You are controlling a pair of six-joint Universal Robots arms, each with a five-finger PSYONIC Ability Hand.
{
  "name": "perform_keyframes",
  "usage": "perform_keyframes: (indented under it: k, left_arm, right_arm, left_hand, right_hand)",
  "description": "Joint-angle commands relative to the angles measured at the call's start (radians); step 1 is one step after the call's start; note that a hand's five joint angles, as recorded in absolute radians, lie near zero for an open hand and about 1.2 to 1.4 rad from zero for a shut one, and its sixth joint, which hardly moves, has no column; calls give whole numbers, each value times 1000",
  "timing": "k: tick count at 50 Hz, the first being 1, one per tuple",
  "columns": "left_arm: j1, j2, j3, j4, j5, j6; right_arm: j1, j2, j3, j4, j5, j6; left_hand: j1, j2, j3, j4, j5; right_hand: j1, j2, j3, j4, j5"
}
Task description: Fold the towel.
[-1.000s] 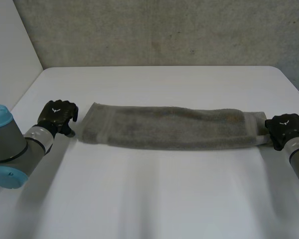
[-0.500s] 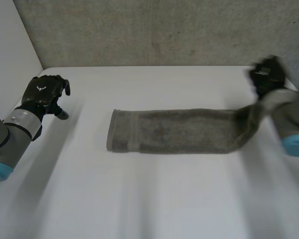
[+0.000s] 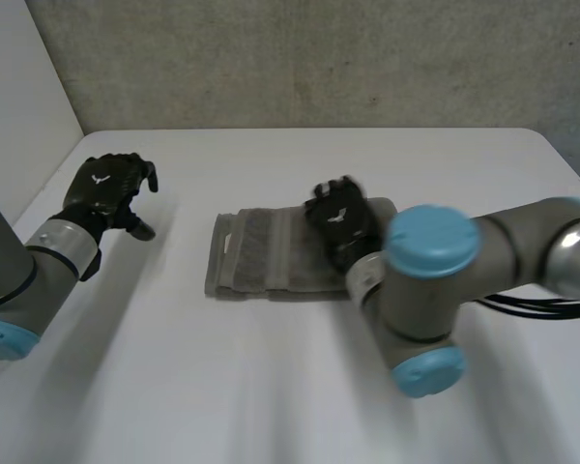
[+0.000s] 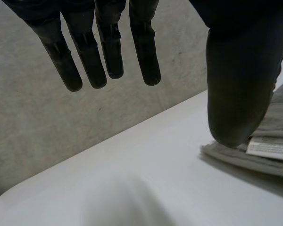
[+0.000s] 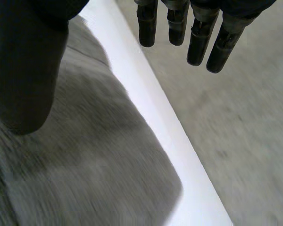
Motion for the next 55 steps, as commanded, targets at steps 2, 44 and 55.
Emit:
perform_keyframes:
  k: [2, 44, 55]
  left_arm:
    - [-100, 2, 8, -4, 8, -1]
    - [-269, -84, -6, -15, -1, 80]
    - [-262, -69, -12, -14, -1, 80]
  right_arm:
    - [-132, -148, 191, -1, -26, 147]
    - [-361, -107, 396, -138, -266, 576]
    - [-373, -93, 399, -144, -242, 550]
  left_hand:
    - [-22, -36, -41, -39, 6]
    - [-10, -24, -30, -28, 18]
    - [-19, -33, -38, -36, 9]
  right_hand:
    - [-68, -71, -71, -85, -60]
    - [391, 388, 388, 374, 399]
    - [1154, 1151, 1151, 1137, 1162]
